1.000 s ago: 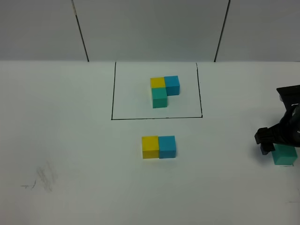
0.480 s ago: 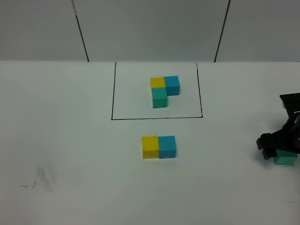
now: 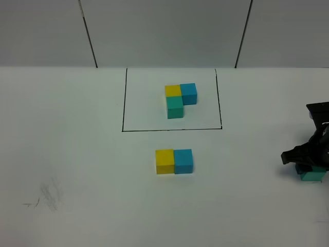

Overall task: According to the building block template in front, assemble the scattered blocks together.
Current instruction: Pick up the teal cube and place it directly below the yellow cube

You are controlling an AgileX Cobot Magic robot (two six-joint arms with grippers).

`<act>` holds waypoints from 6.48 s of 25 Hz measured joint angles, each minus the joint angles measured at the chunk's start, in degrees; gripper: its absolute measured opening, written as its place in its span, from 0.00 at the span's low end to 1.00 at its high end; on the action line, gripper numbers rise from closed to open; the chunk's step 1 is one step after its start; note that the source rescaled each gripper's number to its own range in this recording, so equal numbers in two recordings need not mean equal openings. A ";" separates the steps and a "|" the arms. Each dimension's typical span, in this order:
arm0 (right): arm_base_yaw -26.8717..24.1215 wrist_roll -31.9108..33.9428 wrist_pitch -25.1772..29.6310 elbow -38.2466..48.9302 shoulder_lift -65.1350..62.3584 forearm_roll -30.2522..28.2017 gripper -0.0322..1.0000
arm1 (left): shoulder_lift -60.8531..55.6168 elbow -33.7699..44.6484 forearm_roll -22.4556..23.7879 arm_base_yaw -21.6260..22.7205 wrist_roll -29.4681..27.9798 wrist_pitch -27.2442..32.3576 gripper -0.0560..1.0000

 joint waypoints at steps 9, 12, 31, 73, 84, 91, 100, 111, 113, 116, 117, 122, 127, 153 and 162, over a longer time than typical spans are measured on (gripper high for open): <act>0.00 -0.77 0.05 -0.06 0.49 0.27 0.26 | 0.00 0.00 0.00 0.00 0.00 0.00 0.76; 0.00 -0.84 0.05 -0.06 0.49 0.27 0.26 | 0.00 0.00 0.00 0.00 0.00 0.00 0.76; 3.33 5.90 12.39 0.05 -16.48 -1.13 0.26 | 0.00 0.00 0.00 0.00 0.00 0.00 0.76; 52.08 52.37 17.64 -21.73 5.59 -5.31 0.26 | 0.00 0.00 0.00 0.00 0.07 0.00 0.76; 52.45 51.65 20.35 -29.19 11.95 -4.03 0.26 | 0.00 0.00 0.00 0.00 0.07 0.00 0.76; 52.45 51.51 24.16 -34.48 16.41 -4.82 0.26 | 0.00 0.00 0.00 0.00 0.07 0.00 0.76; 52.45 56.32 23.31 -34.96 18.08 -10.48 0.26 | 0.00 0.00 0.00 0.00 0.07 0.00 0.76; 52.45 59.72 22.46 -34.96 18.09 -12.73 0.26 | 0.00 0.00 0.00 0.00 0.07 0.00 0.76; 52.45 60.39 22.46 -34.96 18.14 -13.56 0.26 | 0.00 0.00 0.00 0.00 0.07 0.00 0.76; 52.45 61.21 22.42 -34.96 18.20 -14.41 0.26 | 0.00 0.00 0.00 0.00 0.07 0.00 0.76; 52.39 61.54 22.42 -34.96 18.20 -14.73 0.26 | 0.00 0.00 0.00 0.00 0.07 0.00 0.76; 52.00 62.33 22.29 -34.96 18.27 -15.19 0.26 | 0.00 0.00 0.00 0.00 0.07 0.00 0.76; 51.94 62.40 22.05 -34.96 19.40 -15.35 0.26 | 0.00 0.00 0.00 0.00 0.07 0.00 0.76; 49.05 57.84 20.48 -35.17 20.86 -12.21 0.26 | 0.00 0.00 0.00 0.00 0.01 0.00 0.76; 49.05 56.40 20.48 -35.55 21.28 -10.81 0.26 | 0.00 0.00 0.00 0.00 -0.04 0.00 0.76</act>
